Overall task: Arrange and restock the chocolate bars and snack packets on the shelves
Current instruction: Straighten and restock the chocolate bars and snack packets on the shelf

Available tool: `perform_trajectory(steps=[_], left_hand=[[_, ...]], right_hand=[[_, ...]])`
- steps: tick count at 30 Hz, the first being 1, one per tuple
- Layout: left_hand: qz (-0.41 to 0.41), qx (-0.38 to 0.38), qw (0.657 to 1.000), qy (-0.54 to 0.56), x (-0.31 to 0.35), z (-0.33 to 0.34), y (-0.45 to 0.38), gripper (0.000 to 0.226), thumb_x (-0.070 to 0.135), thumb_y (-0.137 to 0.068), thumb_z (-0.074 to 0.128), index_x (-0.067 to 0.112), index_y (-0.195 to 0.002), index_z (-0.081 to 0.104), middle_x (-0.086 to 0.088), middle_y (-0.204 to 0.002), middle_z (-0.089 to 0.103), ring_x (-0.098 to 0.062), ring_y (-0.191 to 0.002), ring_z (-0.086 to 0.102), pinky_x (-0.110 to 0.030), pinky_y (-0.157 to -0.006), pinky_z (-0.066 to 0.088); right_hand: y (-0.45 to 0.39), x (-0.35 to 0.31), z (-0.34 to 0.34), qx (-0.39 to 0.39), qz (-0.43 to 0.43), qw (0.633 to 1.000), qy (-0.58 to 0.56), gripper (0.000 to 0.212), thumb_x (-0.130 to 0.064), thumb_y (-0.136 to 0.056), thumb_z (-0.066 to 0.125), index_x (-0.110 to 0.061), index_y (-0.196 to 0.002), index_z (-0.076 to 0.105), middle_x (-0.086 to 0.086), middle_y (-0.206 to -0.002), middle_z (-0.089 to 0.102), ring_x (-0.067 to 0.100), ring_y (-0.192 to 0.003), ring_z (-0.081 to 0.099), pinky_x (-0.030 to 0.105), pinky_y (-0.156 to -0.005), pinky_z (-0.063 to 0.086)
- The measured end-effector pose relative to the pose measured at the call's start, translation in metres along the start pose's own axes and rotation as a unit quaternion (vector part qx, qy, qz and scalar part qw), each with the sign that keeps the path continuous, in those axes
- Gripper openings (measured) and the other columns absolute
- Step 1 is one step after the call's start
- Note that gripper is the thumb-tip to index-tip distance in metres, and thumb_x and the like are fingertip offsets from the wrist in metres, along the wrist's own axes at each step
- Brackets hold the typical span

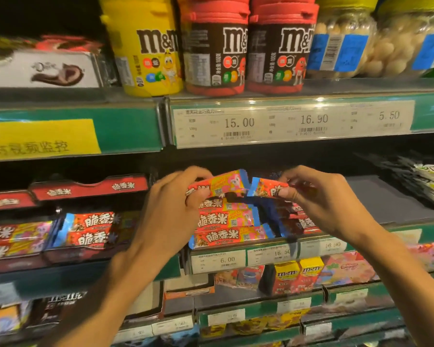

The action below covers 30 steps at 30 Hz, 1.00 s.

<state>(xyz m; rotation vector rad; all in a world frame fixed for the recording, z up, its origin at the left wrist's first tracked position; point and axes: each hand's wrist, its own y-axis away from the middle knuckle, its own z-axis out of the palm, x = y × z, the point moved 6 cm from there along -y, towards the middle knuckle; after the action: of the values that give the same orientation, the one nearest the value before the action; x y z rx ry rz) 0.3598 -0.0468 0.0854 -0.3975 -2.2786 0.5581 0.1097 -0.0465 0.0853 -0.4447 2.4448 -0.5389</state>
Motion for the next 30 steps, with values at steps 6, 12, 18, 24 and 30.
perform_trajectory(steps=[6, 12, 18, 24, 30], left_hand=[[0.004, 0.056, 0.998, -0.029, -0.031, -0.066, 0.05, 0.026, 0.019, -0.092, 0.063, 0.041, -0.107, 0.061, 0.024, -0.1, 0.065, 0.001, -0.093, 0.058, -0.022, -0.076, 0.046], [-0.01, 0.104, 0.99, -0.092, -0.093, -0.14, 0.089, 0.026, 0.02, -0.088, 0.062, 0.038, -0.106, 0.062, 0.012, -0.096, 0.069, -0.014, -0.091, 0.064, -0.036, -0.079, 0.049], [-0.023, 0.093, 0.973, -0.21, -0.157, -0.191, 0.103, 0.025, 0.017, -0.083, 0.058, 0.031, -0.103, 0.063, 0.008, -0.084, 0.063, -0.023, -0.08, 0.058, -0.046, -0.077, 0.046], [-0.076, 0.061, 0.962, -0.256, -0.205, -0.201, 0.098, 0.024, 0.015, -0.091, 0.064, 0.032, -0.109, 0.062, 0.018, -0.086, 0.047, -0.012, -0.087, 0.045, -0.029, -0.088, 0.024], [-0.07, 0.02, 0.971, -0.226, -0.21, -0.203, 0.084, 0.019, 0.023, -0.097, 0.054, 0.031, -0.113, 0.061, 0.011, -0.096, 0.052, -0.011, -0.097, 0.043, -0.034, -0.096, 0.028]], right_hand=[[0.001, -0.077, 0.043, -0.015, -0.049, 0.998, -0.03, 0.026, -0.056, -0.086, 0.056, -0.039, -0.104, 0.063, -0.014, -0.086, 0.069, 0.01, -0.072, 0.067, 0.042, -0.064, 0.053], [0.001, -0.147, 0.101, -0.046, -0.077, 0.994, -0.064, 0.026, -0.057, -0.085, 0.051, -0.038, -0.101, 0.058, -0.012, -0.075, 0.068, 0.008, -0.068, 0.063, 0.032, -0.065, 0.049], [-0.008, -0.203, 0.162, -0.075, -0.126, 0.989, -0.013, 0.021, -0.045, -0.094, 0.056, -0.03, -0.109, 0.053, -0.005, -0.076, 0.065, 0.021, -0.071, 0.06, 0.04, -0.061, 0.048], [-0.025, -0.229, 0.201, -0.082, -0.127, 0.988, 0.024, 0.017, -0.034, -0.098, 0.057, -0.026, -0.112, 0.057, -0.016, -0.081, 0.048, 0.023, -0.087, 0.056, 0.037, -0.069, 0.041], [-0.034, -0.22, 0.212, -0.032, -0.074, 0.997, 0.006, 0.008, -0.028, -0.098, 0.059, -0.026, -0.105, 0.058, -0.004, -0.087, 0.064, 0.022, -0.084, 0.053, 0.044, -0.073, 0.047]])
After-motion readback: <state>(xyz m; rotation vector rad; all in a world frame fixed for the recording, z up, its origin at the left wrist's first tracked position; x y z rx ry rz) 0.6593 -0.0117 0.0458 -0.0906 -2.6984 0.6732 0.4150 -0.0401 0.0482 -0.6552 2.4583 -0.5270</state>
